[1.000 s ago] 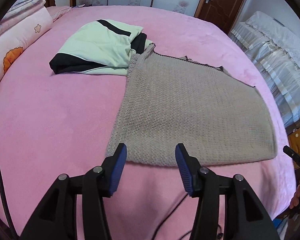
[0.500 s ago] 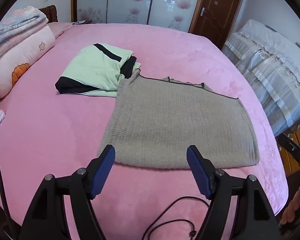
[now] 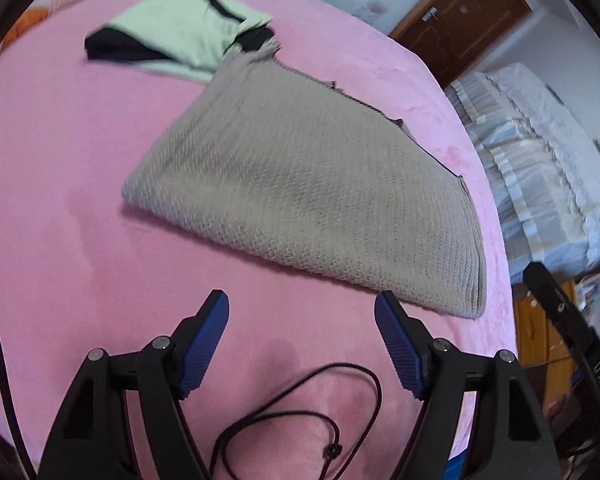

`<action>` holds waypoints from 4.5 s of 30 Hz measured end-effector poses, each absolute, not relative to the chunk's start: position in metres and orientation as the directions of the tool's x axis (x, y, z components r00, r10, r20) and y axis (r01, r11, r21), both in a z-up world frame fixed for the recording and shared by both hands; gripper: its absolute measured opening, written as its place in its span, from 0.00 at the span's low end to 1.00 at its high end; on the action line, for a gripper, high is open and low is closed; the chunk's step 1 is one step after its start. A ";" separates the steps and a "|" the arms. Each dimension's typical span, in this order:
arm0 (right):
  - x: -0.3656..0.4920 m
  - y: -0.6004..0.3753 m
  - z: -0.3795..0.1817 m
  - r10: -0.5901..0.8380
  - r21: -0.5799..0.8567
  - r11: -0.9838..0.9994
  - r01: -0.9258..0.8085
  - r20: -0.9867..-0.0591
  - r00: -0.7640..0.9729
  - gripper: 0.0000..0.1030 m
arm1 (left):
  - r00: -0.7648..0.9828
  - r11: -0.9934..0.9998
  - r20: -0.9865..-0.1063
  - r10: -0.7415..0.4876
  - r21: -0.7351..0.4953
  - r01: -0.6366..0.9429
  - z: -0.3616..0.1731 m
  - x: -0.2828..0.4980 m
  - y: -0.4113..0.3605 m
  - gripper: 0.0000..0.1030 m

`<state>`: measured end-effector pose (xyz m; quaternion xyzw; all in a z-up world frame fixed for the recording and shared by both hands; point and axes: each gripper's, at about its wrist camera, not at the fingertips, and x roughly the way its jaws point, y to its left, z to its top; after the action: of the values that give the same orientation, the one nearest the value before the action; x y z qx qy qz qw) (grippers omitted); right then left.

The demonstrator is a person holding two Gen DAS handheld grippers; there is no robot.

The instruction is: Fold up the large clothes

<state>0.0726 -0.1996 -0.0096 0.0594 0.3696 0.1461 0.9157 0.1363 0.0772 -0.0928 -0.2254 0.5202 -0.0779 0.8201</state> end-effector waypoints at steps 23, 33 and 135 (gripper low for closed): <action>0.129 -0.171 -0.096 0.271 0.169 0.962 -0.216 -0.701 0.659 0.31 | 0.579 0.772 -0.706 -0.408 -0.605 -0.193 -0.196 0.209 0.109 0.73; 0.150 -0.172 -0.107 0.263 0.163 0.964 -0.211 -0.712 0.652 0.31 | 0.643 0.736 -0.641 -0.418 -0.654 -0.173 -0.190 0.259 0.108 0.61; 0.156 -0.433 -0.086 0.362 0.442 0.897 0.032 -0.772 0.523 0.17 | 0.398 0.922 -0.842 -0.364 -0.266 0.280 -0.114 0.270 -0.126 0.90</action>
<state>0.1560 -0.4332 -0.0857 0.2054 0.4787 0.0973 0.8481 0.2698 -0.1256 -0.1142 -0.0408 0.5138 -0.1927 0.8350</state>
